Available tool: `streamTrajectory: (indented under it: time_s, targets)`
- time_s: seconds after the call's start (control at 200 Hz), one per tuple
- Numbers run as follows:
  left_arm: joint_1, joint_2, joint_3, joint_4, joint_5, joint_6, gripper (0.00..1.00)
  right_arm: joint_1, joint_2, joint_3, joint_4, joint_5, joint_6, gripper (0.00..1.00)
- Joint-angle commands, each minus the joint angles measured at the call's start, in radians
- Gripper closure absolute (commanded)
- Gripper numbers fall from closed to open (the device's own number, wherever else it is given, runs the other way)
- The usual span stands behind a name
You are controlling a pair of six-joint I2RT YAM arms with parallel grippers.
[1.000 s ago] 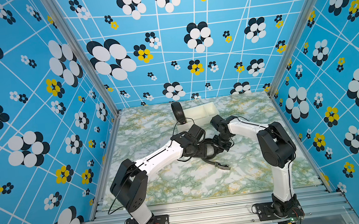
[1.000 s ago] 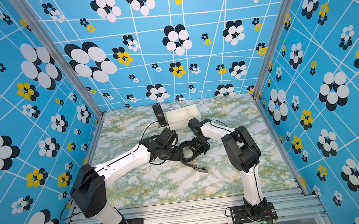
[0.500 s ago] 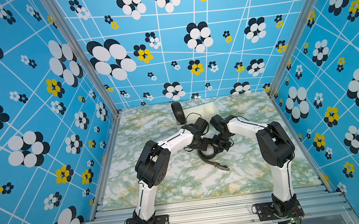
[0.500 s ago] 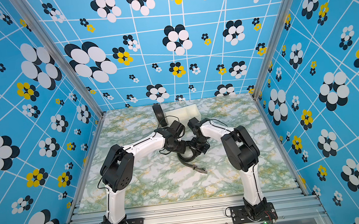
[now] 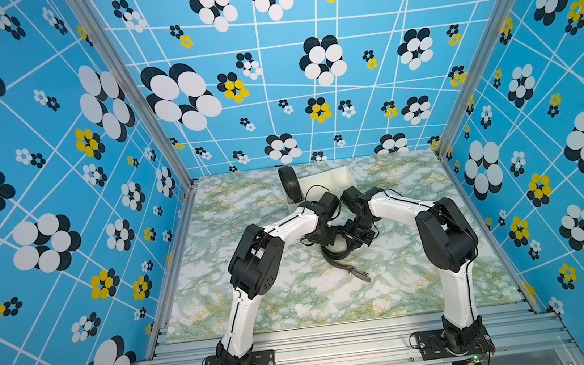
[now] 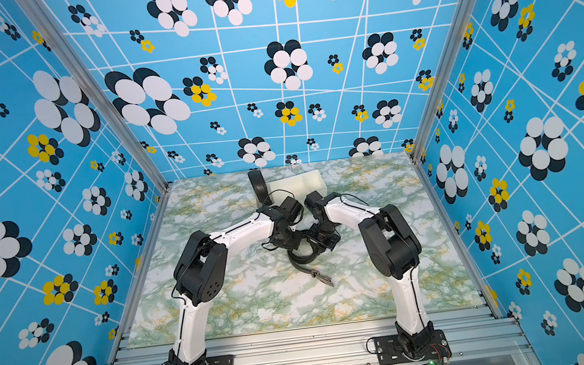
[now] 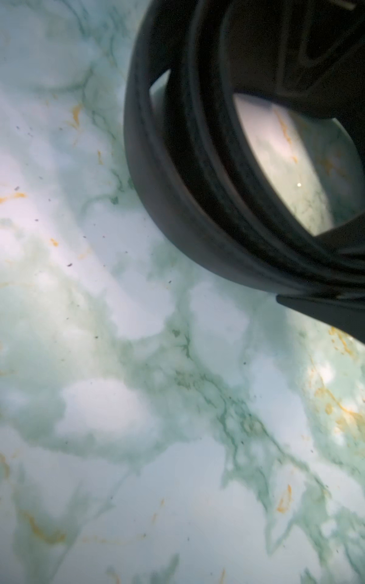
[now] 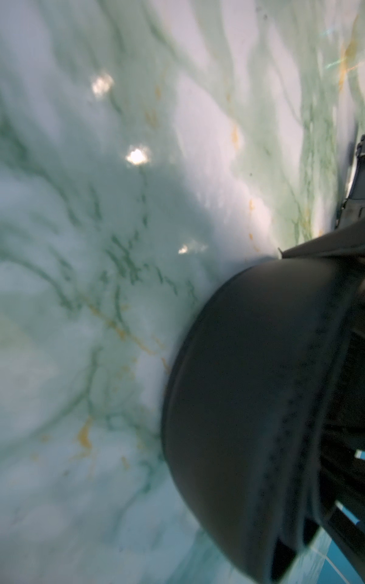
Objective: Place the belts into the storage roll
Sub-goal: Roll the belt at the center of the board.
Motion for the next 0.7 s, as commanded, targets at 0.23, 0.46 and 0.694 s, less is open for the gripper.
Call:
streamTrajectory:
  time_s: [0.23, 0.46, 0.694]
  targets:
    - [0.017, 0.023, -0.03, -0.047, -0.024, -0.014, 0.88, 0.011, -0.245, -0.046, -0.06, 0.094, -0.005, 0.59]
    - [0.018, 0.012, -0.049, -0.021, -0.02, -0.028, 0.86, 0.035, -0.513, -0.371, -0.021, 0.018, 0.348, 0.56]
    - [0.008, -0.013, -0.043, -0.028, -0.056, -0.033, 0.9, 0.098, -0.552, -0.5, 0.139, -0.014, 0.624, 0.49]
